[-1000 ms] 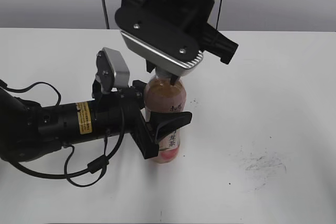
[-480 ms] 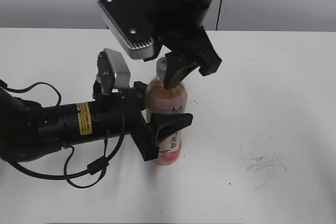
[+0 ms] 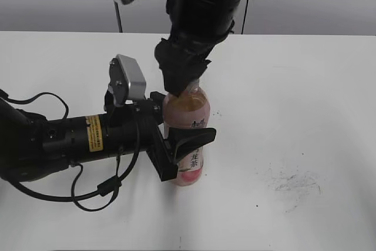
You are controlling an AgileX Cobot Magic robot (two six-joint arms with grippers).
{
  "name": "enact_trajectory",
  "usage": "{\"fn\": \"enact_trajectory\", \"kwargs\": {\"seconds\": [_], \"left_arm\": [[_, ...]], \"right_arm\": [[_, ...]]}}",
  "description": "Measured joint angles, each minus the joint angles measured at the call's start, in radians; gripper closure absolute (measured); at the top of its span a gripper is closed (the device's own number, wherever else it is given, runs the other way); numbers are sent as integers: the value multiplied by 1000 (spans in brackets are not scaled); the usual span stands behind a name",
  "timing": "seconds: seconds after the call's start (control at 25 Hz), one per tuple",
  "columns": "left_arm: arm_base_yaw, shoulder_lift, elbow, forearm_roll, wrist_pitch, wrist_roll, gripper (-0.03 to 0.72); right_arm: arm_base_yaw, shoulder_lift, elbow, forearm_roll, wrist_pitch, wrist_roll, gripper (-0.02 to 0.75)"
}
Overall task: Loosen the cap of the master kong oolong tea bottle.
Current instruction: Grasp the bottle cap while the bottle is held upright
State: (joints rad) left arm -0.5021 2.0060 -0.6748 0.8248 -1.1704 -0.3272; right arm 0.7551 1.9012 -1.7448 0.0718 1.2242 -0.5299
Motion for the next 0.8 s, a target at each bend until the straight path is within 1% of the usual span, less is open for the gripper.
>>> {"fn": "enact_trajectory", "kwargs": {"seconds": [0.16, 0.24, 0.36, 0.52, 0.8], "left_arm": [[0, 0, 0, 1, 0, 0, 261], [0, 0, 0, 1, 0, 0, 261], [-1, 0, 0, 2, 0, -1, 261], [-2, 0, 0, 2, 2, -2, 261], [-2, 0, 0, 2, 2, -2, 261]], "right_arm": [[0, -17, 0, 67, 0, 161, 214], [1, -24, 0, 58, 0, 237, 248], [0, -32, 0, 15, 0, 321, 300], [0, -48, 0, 10, 0, 356, 340], [0, -50, 13, 38, 0, 368, 357]]}}
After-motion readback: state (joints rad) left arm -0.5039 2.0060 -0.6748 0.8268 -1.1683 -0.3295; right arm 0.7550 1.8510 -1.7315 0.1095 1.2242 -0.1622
